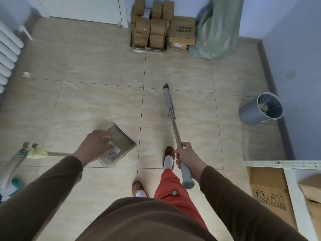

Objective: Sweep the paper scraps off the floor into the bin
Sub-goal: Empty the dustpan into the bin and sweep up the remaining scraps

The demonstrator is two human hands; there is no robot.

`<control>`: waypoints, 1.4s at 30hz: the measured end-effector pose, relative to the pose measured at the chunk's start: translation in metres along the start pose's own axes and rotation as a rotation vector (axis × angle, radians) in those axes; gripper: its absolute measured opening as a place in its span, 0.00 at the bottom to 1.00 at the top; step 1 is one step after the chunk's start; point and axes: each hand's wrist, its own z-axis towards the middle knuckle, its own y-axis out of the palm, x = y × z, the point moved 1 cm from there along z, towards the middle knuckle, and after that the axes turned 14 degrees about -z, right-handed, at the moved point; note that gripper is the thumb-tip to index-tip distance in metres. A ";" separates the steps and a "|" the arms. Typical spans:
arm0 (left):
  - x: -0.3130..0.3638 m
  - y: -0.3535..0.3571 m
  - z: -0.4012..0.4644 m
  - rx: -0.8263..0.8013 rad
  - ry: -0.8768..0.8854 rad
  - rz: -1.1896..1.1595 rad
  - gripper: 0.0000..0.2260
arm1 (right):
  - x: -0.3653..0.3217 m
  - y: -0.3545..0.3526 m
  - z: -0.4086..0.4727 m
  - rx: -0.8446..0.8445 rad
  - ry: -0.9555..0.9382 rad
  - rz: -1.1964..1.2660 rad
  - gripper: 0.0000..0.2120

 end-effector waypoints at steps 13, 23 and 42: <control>0.105 0.059 0.079 -0.084 -0.099 -0.039 0.16 | -0.096 -0.079 0.104 -0.560 0.251 0.505 0.09; 0.218 0.109 0.149 -0.117 -0.283 -0.109 0.18 | -0.108 -0.338 0.173 -0.341 0.329 0.372 0.12; 0.325 0.107 0.276 -0.182 -0.194 -0.016 0.15 | -0.240 -0.311 0.226 -0.523 0.081 0.375 0.12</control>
